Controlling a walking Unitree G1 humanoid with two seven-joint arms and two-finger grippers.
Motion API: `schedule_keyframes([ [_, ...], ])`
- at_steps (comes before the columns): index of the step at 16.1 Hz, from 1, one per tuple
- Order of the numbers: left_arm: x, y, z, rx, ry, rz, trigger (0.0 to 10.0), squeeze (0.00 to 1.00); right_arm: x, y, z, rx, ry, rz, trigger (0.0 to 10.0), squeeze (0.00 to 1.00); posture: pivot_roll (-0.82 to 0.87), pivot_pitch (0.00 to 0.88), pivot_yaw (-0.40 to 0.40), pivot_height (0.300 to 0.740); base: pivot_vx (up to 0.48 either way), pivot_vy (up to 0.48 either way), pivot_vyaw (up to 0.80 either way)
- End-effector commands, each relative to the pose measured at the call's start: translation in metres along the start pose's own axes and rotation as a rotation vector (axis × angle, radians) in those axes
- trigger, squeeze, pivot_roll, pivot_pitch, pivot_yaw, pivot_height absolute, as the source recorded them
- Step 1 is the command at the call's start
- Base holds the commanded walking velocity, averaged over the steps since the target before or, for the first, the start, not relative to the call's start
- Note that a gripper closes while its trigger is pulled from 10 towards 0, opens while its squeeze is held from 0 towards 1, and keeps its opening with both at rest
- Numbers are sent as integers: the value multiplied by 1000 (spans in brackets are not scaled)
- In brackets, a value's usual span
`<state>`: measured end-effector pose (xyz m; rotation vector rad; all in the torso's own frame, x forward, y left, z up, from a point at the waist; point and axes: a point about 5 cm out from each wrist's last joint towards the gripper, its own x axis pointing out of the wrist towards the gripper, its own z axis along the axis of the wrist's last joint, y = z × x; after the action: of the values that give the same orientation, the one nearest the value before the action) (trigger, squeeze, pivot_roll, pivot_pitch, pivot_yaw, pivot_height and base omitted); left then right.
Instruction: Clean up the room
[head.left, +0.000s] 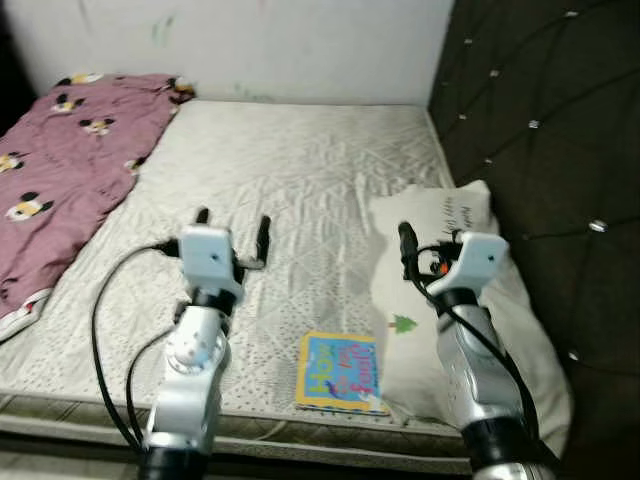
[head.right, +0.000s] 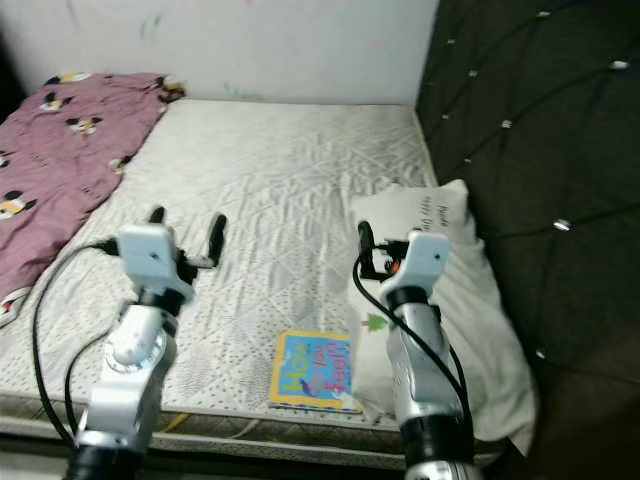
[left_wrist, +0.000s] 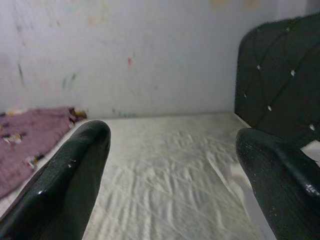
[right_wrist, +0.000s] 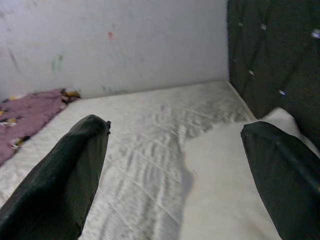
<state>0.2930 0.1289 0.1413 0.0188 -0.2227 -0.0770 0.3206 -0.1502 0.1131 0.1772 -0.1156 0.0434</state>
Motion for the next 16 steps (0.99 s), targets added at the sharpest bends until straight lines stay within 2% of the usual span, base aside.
schedule_keyframes([
  [1, -1, 2, -3, -4, 26, 6, 10000, 0, 1, 0, 3, -2, 2, 2, 10000, 0, -52, 42, 27, 740, 0, 0, 0],
  [4, -8, -2, -6, -33, 57, -16, 10000, 0, -6, -4, -1, -13, 47, -18, 10000, 0, -58, 58, 29, 740, 0, 0, 0],
  [7, -5, -9, -2, -19, 35, -86, 10000, 0, -7, 1, -2, -14, 47, -14, 10000, 0, -53, 71, 29, 740, 0, 0, -800],
  [10, -3, -7, 1, -49, 40, -88, 10000, 0, -13, 4, -3, -13, 52, -12, 10000, 0, -59, 87, 38, 740, 0, 334, -529],
  [12, -4, -5, -3, -53, 60, -84, 10000, 0, -19, 1, -7, -25, 66, -20, 10000, 0, -65, 94, 38, 740, 0, 426, 0],
  [16, -7, -9, -5, -71, 77, -85, 10000, 0, -19, 0, -7, -36, 73, -26, 10000, 0, -62, 98, 39, 740, 0, 480, 0],
])
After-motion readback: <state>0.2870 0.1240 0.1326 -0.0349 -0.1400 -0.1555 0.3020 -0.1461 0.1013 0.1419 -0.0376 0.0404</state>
